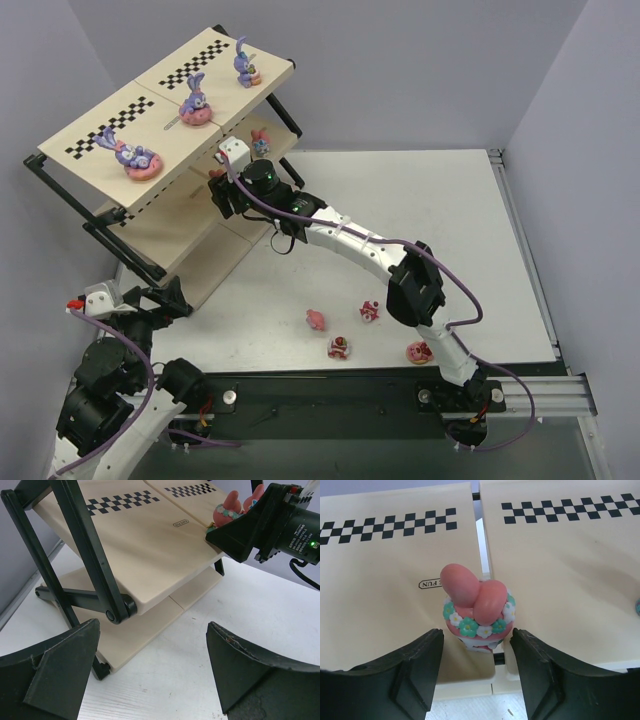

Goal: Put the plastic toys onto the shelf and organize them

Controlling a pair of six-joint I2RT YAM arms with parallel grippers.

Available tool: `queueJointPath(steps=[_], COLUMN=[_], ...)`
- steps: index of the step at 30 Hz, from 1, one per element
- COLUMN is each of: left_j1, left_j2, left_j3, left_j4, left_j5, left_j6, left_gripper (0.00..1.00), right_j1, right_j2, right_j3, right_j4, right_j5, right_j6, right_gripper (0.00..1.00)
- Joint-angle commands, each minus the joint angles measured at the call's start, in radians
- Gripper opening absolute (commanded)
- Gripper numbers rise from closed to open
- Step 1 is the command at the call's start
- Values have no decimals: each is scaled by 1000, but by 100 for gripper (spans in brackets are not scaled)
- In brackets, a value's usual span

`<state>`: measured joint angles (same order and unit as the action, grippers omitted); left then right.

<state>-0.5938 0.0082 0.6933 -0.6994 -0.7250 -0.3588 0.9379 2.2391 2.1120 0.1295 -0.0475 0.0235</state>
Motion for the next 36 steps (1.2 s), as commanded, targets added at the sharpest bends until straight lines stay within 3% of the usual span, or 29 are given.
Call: queueJointPath(steps=[1,7,13,18,22,28,36], left_j1=[6,6,23,23,23,25,25], left_j2=[-54,-56,-66,-79,-44,68,104], left_j3=[17,18,9,-11,-14,-8,-15], left_j4=[23,23,51,84,97,97,109], left_j5=[9,33,110,191,285,401,484], left_j6=[11,18,61,89,100,98,103], left_gripper=[97,97,97,97,97,97,97], right_j1=[6,32,67,137,185,265,295], right_j2=[-1,-142,-300,-478,-633,-870,-793], right_j3=[-36,-257,-397,-512,-721,-1009,-1098], right_j4=[-13,148,185,52,-178,-272,-315], right_j5=[31,72,146,379,527,629,565], right_j6=[-4,-51,-62,-24,214,541,631], right_gripper=[63,79,80,80,78,77,76])
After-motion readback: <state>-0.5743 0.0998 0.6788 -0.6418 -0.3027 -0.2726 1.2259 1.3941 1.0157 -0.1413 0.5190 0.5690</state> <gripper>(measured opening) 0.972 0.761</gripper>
